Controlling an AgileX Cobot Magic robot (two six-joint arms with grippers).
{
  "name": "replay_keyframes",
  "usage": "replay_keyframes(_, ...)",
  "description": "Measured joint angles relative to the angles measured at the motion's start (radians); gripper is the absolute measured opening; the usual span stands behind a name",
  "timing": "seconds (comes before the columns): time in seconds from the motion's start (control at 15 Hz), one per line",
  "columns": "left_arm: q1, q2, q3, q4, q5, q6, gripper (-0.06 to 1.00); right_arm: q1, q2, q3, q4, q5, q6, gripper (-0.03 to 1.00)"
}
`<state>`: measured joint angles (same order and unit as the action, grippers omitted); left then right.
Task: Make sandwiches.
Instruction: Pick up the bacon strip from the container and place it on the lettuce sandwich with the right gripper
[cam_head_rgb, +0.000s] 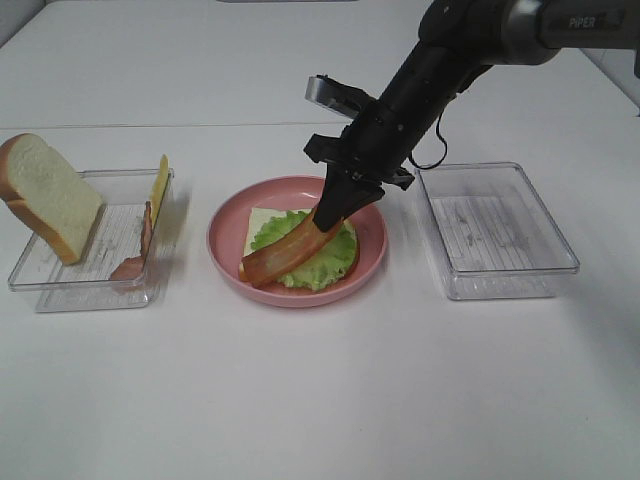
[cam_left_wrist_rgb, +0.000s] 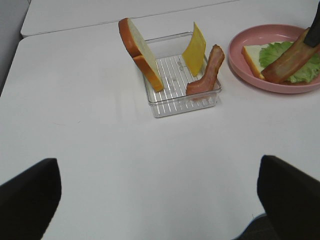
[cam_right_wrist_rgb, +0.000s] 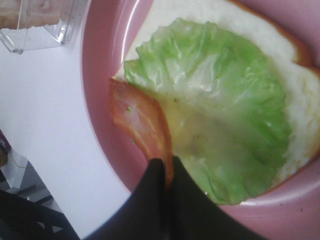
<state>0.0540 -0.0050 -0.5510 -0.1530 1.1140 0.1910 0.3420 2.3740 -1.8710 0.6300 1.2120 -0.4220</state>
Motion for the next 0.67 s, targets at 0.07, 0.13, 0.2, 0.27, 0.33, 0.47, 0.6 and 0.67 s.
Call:
replay_keyframes(0.07,0.0,0.0,0.0,0.0,0.0,0.0,0.99,0.0,0.0,0.0,0.0,-0.007,0.001,0.02)
replay_keyframes(0.13,0.0,0.0,0.0,0.0,0.0,0.0,0.99,0.0,0.0,0.0,0.0,-0.012,0.001,0.02)
replay_keyframes(0.2,0.0,0.0,0.0,0.0,0.0,0.0,0.99,0.0,0.0,0.0,0.0,-0.016,0.001,0.02)
replay_keyframes(0.27,0.0,0.0,0.0,0.0,0.0,0.0,0.99,0.0,0.0,0.0,0.0,-0.018,0.001,0.02)
replay_keyframes(0.33,0.0,0.0,0.0,0.0,0.0,0.0,0.99,0.0,0.0,0.0,0.0,-0.019,0.001,0.02)
replay_keyframes(0.47,0.0,0.0,0.0,0.0,0.0,0.0,0.99,0.0,0.0,0.0,0.0,-0.042,0.001,0.02)
replay_keyframes(0.6,0.0,0.0,0.0,0.0,0.0,0.0,0.99,0.0,0.0,0.0,0.0,-0.052,0.001,0.02)
replay_keyframes(0.67,0.0,0.0,0.0,0.0,0.0,0.0,0.99,0.0,0.0,0.0,0.0,-0.052,0.001,0.02)
